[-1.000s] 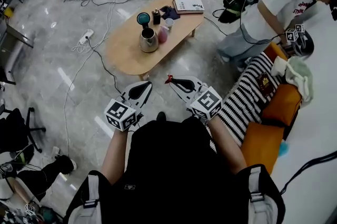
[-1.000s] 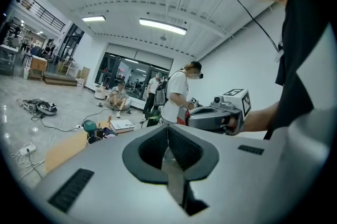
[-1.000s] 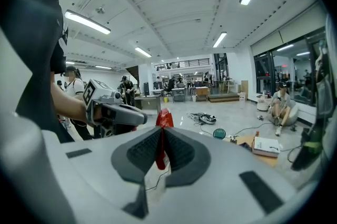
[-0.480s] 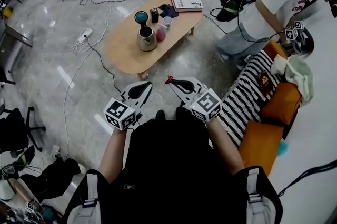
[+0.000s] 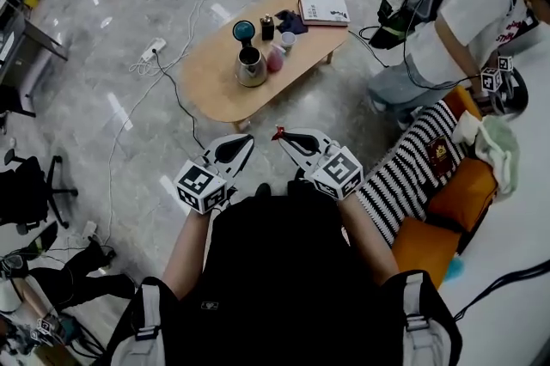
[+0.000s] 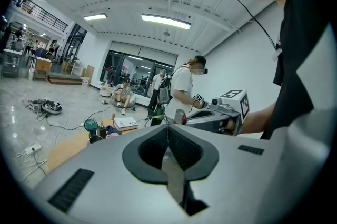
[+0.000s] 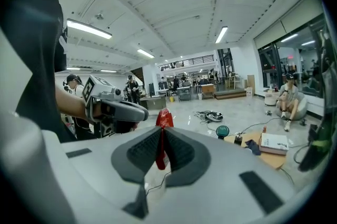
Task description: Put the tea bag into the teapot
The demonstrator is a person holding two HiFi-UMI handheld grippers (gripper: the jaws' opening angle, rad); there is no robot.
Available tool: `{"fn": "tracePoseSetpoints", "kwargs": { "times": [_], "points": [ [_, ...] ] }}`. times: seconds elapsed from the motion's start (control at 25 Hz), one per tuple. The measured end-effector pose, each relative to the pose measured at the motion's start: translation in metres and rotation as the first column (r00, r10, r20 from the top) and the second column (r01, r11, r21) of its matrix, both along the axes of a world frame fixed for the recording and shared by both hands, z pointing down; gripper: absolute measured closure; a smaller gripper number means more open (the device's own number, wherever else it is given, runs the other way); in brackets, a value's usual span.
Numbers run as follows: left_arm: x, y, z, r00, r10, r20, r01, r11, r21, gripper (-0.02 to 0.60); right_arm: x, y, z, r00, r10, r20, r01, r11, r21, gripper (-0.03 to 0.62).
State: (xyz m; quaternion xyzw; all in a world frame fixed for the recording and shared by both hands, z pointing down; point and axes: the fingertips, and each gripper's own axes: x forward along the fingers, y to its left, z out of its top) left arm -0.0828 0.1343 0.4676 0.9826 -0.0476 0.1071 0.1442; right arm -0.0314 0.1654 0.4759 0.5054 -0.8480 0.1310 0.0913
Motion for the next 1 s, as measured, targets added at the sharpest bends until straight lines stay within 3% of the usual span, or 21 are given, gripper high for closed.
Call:
{"fn": "tracePoseSetpoints", "kwargs": {
  "times": [0.44, 1.0],
  "points": [
    [0.048, 0.002, -0.010, 0.994, -0.105, 0.001, 0.105, 0.994, 0.007, 0.571, 0.041, 0.007, 0.011, 0.993, -0.114, 0.014, 0.115, 0.993, -0.039, 0.569],
    [0.087, 0.030, -0.001, 0.966, -0.257, -0.010, 0.257, 0.966, -0.007, 0.571, 0.080, 0.030, 0.018, 0.957, -0.290, -0.031, 0.288, 0.956, -0.055, 0.569]
  ]
}}
